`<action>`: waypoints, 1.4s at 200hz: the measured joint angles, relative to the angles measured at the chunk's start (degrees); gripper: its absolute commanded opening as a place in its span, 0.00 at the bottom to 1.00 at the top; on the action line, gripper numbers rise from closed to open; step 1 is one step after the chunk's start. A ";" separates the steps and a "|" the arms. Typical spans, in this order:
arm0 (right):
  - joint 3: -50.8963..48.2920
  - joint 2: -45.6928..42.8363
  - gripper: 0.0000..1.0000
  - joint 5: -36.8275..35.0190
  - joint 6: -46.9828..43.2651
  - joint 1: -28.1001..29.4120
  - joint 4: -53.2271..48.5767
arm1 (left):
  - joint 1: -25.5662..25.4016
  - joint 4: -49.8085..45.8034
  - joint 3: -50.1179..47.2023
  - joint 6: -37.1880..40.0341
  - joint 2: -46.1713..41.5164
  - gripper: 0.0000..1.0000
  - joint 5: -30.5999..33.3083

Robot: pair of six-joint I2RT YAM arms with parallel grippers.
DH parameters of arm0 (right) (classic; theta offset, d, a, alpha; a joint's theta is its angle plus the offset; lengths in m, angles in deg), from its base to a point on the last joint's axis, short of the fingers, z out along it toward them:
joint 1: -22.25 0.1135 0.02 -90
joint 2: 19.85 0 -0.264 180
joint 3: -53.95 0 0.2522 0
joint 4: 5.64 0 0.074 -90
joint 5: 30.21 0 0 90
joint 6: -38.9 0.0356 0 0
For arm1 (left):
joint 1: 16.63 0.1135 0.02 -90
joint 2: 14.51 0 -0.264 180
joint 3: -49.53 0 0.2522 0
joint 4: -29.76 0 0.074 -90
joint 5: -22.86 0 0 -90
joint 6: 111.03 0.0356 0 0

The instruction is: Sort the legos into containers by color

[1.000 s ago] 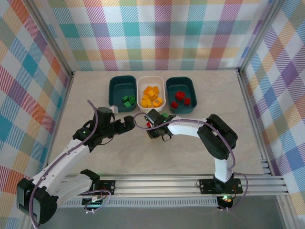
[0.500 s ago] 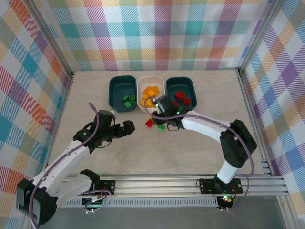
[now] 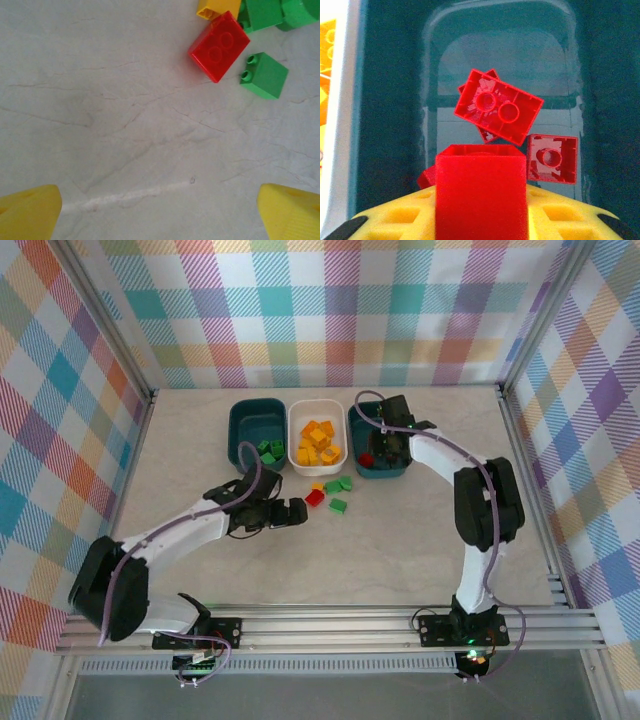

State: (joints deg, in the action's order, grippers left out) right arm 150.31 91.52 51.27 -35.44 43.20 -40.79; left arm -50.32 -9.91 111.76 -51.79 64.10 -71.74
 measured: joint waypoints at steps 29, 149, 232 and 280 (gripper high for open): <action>0.52 -0.33 0.69 -0.48 0.57 0.37 -1.03 | -0.13 0.59 0.09 0.39 1.09 1.00 0.31; -12.55 -6.08 0.75 -9.40 24.37 31.54 5.44 | 13.66 -2.62 -10.36 -8.90 -14.51 1.00 11.26; -3.74 2.58 0.76 -9.46 28.04 30.58 3.32 | 13.88 -2.56 -12.72 -8.90 -18.80 1.00 10.67; -2.73 4.33 0.74 -9.20 27.89 29.55 3.30 | 13.97 -2.64 -12.72 -8.85 -19.63 1.00 10.69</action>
State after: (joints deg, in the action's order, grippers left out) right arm 147.58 95.85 42.07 -7.55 72.75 -37.49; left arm -36.35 -12.56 99.04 -60.64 44.47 -61.05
